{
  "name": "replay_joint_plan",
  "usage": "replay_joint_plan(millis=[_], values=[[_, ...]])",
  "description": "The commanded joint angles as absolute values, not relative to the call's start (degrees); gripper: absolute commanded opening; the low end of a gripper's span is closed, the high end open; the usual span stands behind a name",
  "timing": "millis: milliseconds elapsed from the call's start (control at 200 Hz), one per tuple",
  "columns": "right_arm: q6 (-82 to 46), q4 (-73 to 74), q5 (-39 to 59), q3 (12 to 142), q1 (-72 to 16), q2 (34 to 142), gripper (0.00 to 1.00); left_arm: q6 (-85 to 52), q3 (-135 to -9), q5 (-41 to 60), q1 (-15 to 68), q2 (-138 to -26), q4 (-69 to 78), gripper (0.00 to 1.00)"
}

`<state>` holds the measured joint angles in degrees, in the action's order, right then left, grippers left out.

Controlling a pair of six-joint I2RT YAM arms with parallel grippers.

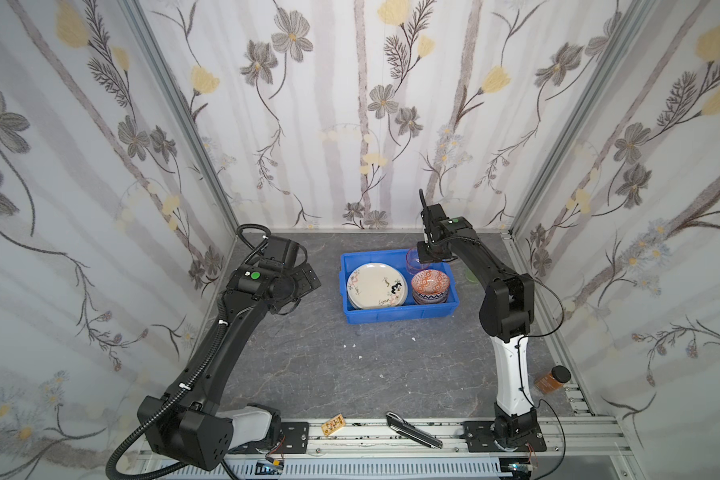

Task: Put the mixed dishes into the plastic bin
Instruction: 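Lower the pink cup into the bin beside the bowls with the right gripper, then open the right gripper and move it toward the green cup while left hovers over bin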

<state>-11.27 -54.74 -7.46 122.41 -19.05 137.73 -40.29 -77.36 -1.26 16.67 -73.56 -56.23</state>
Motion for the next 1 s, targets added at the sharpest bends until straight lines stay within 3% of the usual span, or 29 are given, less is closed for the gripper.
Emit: replay_joint_plan(millis=[0, 395, 999], values=[[-10.72, -54.05, -8.37, 123.70, -18.81, 139.05, 0.00, -39.86, -77.03, -1.43, 16.58, -73.95, -55.64, 1.00], [-10.24, -54.29, -7.48, 124.37, -18.72, 141.41, 0.00, -39.55, -76.98, -0.92, 16.59, -76.17, -54.60, 1.00], [-10.27, -54.58, -7.55, 124.51, -18.37, 140.56, 0.24, -39.47, -75.10, 0.78, 16.59, -77.24, -52.47, 1.00]])
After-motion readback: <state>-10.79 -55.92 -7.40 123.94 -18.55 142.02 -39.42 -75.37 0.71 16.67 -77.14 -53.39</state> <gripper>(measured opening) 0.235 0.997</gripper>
